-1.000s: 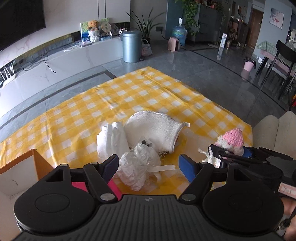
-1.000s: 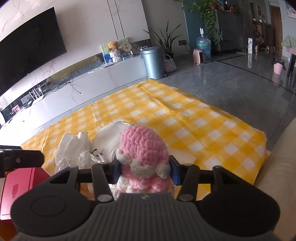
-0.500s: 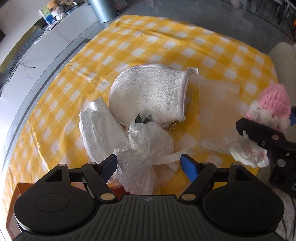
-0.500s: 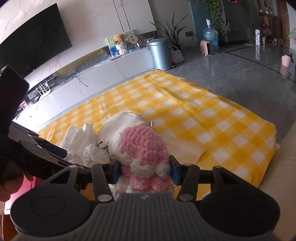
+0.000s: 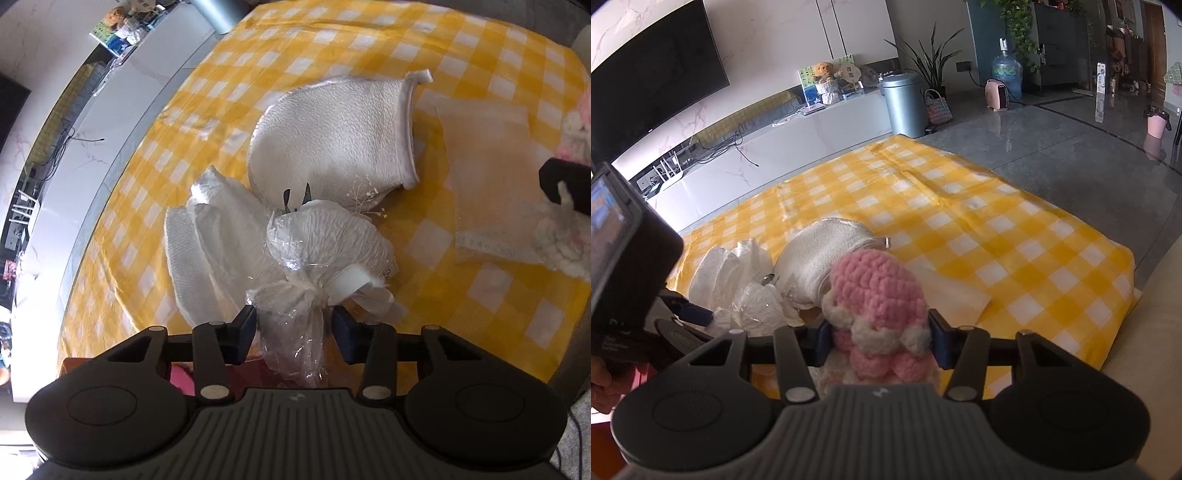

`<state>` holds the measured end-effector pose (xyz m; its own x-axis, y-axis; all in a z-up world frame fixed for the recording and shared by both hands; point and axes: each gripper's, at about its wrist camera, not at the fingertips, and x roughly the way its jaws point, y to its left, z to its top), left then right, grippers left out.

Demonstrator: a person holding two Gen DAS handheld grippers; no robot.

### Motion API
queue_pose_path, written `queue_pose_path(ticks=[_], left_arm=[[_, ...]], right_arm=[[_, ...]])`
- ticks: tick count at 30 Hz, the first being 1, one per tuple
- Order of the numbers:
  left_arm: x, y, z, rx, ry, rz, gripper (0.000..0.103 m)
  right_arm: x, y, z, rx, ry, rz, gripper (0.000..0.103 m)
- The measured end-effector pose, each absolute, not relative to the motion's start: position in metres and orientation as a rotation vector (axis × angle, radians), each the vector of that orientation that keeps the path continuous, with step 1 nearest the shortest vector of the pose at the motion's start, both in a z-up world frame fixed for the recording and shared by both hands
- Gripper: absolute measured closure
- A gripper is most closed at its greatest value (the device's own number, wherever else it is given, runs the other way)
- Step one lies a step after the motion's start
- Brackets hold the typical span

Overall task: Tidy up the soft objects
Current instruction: 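Grasp the plastic-wrapped white bundle with the left gripper while the right holds the pink toy, then carry the bundle with the left gripper while the right lowers the pink toy into the box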

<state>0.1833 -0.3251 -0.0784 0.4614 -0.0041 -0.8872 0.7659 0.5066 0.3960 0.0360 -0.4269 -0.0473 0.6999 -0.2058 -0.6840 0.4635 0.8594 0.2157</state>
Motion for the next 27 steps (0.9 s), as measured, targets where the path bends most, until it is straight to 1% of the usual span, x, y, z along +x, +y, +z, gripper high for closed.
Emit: queue_pose_path(ticks=[14, 27], left_arm=[[0.117, -0.277, 0.009, 0.709, 0.715, -0.619, 0.055], [0.099, -0.229, 0.058, 0.445, 0.67, -0.643, 0.055]], right_arm=[[0.038, -0.417, -0.042, 0.355, 0.699, -0.378, 0.052], [0.036, -0.409, -0.035, 0.385, 0.655, -0.34, 0.052]])
